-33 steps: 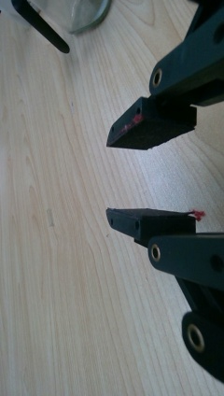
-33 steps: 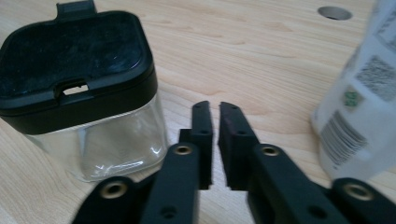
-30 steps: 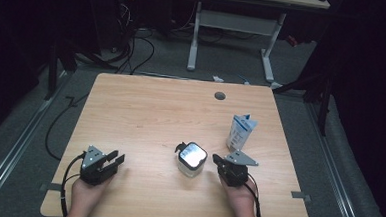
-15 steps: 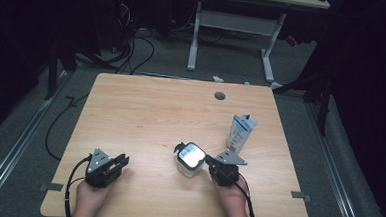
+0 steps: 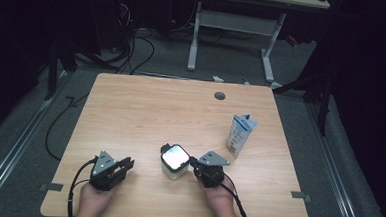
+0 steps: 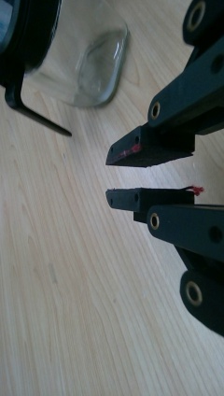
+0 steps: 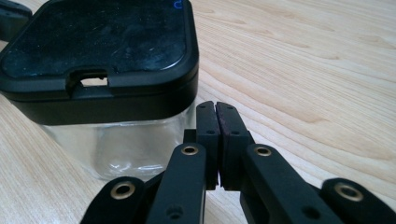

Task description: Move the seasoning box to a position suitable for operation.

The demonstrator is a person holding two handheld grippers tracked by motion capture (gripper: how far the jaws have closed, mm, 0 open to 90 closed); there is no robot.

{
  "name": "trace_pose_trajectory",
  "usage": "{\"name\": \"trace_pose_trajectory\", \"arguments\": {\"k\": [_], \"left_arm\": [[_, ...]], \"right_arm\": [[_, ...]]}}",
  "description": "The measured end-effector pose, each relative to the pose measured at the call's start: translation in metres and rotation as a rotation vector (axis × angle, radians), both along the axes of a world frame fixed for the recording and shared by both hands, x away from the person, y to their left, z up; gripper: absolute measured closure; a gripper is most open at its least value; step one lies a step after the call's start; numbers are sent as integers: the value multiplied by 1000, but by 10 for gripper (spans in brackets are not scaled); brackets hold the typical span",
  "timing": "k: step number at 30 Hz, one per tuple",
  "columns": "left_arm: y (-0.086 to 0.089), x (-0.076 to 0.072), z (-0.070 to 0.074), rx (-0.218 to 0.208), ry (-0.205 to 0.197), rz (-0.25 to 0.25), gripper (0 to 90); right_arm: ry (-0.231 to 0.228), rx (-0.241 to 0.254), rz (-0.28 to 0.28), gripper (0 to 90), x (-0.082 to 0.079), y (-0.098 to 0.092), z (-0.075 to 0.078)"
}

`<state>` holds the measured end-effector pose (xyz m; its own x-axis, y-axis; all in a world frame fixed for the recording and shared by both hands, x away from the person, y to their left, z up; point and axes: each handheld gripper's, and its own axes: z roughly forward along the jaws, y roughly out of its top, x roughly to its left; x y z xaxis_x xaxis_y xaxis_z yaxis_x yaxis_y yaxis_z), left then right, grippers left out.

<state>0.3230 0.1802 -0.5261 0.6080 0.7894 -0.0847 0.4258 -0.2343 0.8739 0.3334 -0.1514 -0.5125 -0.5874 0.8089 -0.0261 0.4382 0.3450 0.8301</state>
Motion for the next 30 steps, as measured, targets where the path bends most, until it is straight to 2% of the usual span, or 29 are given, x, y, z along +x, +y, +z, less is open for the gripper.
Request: {"name": "trace_pose_trajectory", "arguments": {"k": [4, 8, 12, 15, 19, 25, 30], "left_arm": [[-15, -5, 0, 0, 7, -62, 785], [-40, -12, -1, -12, 17, -146, 802], [-62, -17, -3, -6, 36, -213, 810], [-77, -19, -4, 14, 37, -252, 815], [-91, -19, -3, 29, 27, -281, 816], [-103, -14, -3, 34, 26, -291, 822], [-105, -12, -1, 13, 31, -302, 812]], "right_arm": [[-12, 19, -25, 882, -5, -13, 3], [-13, 16, -37, 883, -11, -21, 3], [-19, 11, -40, 882, -17, -30, 2], [-16, 8, -44, 882, -21, -34, 2], [-21, 7, -45, 881, -25, -38, 1], [-22, 9, -62, 880, -31, -45, 1], [-22, 14, -77, 879, -34, -51, 1]]}}
